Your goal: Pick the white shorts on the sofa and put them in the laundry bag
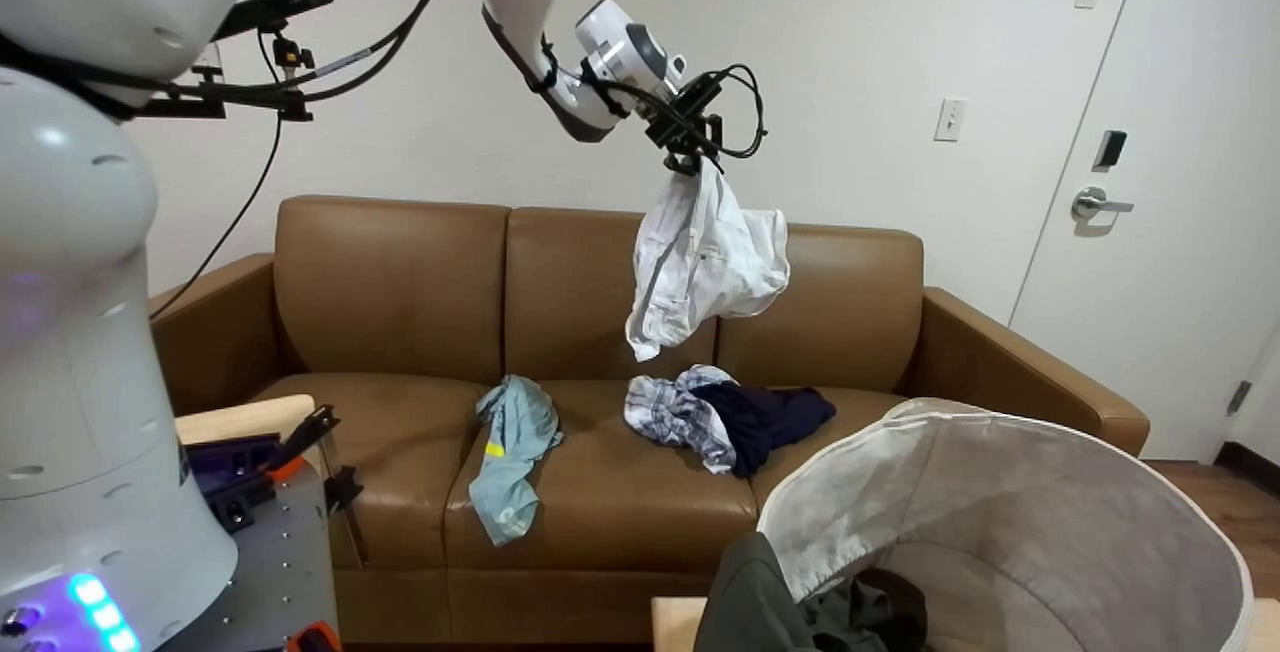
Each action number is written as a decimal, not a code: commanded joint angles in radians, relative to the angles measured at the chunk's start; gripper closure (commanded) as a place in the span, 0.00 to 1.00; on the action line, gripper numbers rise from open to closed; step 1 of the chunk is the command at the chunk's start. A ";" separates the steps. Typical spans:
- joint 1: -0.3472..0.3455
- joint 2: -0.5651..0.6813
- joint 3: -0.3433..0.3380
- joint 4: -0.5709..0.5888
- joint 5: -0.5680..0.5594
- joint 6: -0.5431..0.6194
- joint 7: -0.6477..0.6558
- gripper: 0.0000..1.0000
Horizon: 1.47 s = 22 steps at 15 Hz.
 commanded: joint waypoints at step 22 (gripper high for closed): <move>-0.102 -0.636 0.175 -0.402 -0.564 -0.671 0.492 0.98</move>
